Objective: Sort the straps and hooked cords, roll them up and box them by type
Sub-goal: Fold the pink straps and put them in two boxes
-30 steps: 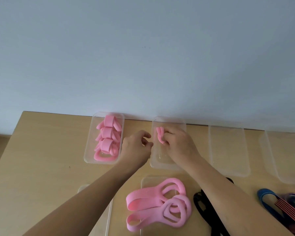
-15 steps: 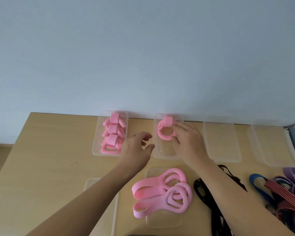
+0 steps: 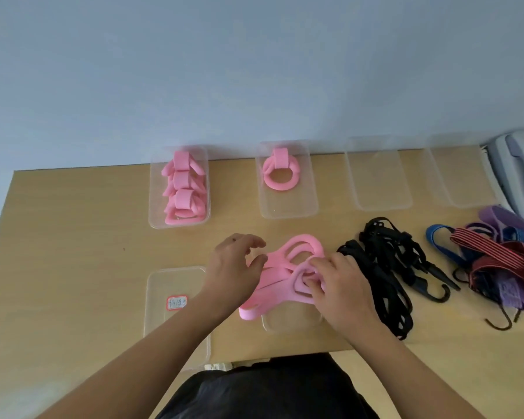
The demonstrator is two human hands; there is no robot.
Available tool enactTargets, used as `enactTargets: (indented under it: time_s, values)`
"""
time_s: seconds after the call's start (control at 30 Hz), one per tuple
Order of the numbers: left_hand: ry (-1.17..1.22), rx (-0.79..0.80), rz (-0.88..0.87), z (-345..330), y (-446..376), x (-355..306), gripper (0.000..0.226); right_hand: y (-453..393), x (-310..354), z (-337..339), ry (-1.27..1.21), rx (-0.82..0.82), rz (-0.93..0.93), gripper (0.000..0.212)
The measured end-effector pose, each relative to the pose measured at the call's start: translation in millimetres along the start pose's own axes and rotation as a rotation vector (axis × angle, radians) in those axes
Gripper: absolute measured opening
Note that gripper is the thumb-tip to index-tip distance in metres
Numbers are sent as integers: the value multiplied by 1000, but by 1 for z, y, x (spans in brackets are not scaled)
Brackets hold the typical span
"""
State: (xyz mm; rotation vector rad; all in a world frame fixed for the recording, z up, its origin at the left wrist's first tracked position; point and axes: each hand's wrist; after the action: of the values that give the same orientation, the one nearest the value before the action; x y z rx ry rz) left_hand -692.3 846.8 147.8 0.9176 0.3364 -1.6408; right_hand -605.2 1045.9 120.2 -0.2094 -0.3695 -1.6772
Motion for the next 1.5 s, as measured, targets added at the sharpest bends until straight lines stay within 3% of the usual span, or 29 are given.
enactTargets:
  time_s: [0.13, 0.27, 0.43, 0.6, 0.8, 1.03, 1.3, 1.4, 1.5]
  values:
    - [-27, 36, -30, -2, 7, -6, 22, 4, 7, 3, -71, 15, -120, 30]
    - [-59, 84, -90, 1, 15, -11, 27, 10, 16, 12, -214, -63, -101, 19]
    - [4, 295, -161, 20, 26, -32, 52, 12, 47, 54, -568, -154, -68, 22]
    - [135, 291, -211, 48, 36, -57, 20, 11, 82, 117, -829, -258, -39, 30]
    - [312, 176, -288, 106, 56, -89, 19, 17, 121, 166, -1009, -448, 7, 22]
    - [592, 150, -318, 160, 85, -126, 10, 43, 173, 213, -875, -608, 181, 29]
    - [794, 123, -367, 193, 108, -161, 13, 47, 199, 256, -790, -675, 381, 13]
    - [819, 141, -413, 202, 110, -166, 14, 40, 196, 259, -631, -675, 471, 4]
    - [829, 172, -436, 205, 108, -171, 20, 28, 188, 257, -449, -728, 534, 11]
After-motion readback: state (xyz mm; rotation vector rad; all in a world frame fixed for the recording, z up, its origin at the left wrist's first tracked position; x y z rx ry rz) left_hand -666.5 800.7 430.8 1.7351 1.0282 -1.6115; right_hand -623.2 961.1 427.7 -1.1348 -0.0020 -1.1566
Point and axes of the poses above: each hand's wrist, its own y-axis away from the middle knuckle, its own z-axis out of the back of the hand, x = y × z, and after that the axes turned 5 degrees about x, right-handed
